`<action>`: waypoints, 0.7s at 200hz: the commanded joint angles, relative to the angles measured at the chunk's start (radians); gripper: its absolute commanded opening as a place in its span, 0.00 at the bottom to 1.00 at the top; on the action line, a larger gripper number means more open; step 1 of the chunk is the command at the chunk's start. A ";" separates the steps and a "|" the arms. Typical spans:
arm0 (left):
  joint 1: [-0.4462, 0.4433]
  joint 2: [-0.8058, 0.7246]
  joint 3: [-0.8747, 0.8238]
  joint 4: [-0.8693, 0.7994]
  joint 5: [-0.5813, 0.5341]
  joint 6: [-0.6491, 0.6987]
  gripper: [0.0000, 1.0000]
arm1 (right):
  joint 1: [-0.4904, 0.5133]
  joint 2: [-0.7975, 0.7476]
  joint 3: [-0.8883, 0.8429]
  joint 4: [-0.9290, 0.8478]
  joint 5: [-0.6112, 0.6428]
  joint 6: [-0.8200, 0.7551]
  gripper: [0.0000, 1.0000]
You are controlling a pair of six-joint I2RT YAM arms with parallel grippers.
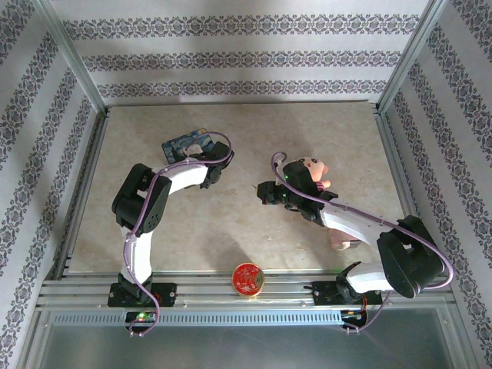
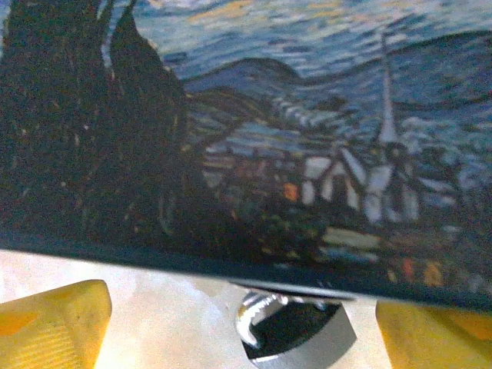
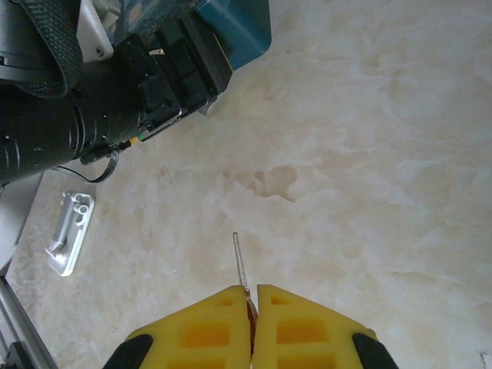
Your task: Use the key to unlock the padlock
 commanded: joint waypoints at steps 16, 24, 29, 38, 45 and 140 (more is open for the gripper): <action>0.023 0.015 0.004 -0.031 0.031 0.001 0.88 | -0.013 -0.019 -0.015 0.032 -0.018 0.013 0.00; 0.023 0.008 -0.006 -0.023 0.033 0.007 0.87 | -0.013 -0.017 -0.014 0.032 -0.019 0.013 0.00; 0.023 0.003 -0.014 -0.016 0.037 0.011 0.86 | -0.013 -0.017 -0.012 0.033 -0.021 0.013 0.00; 0.023 -0.006 -0.027 -0.005 0.045 0.016 0.82 | -0.013 -0.015 -0.011 0.034 -0.021 0.013 0.00; 0.023 -0.012 -0.038 0.004 0.048 0.020 0.79 | -0.013 -0.014 -0.009 0.034 -0.021 0.013 0.00; 0.023 0.002 -0.012 0.040 0.070 0.081 0.67 | -0.011 -0.002 -0.007 0.054 -0.030 0.027 0.00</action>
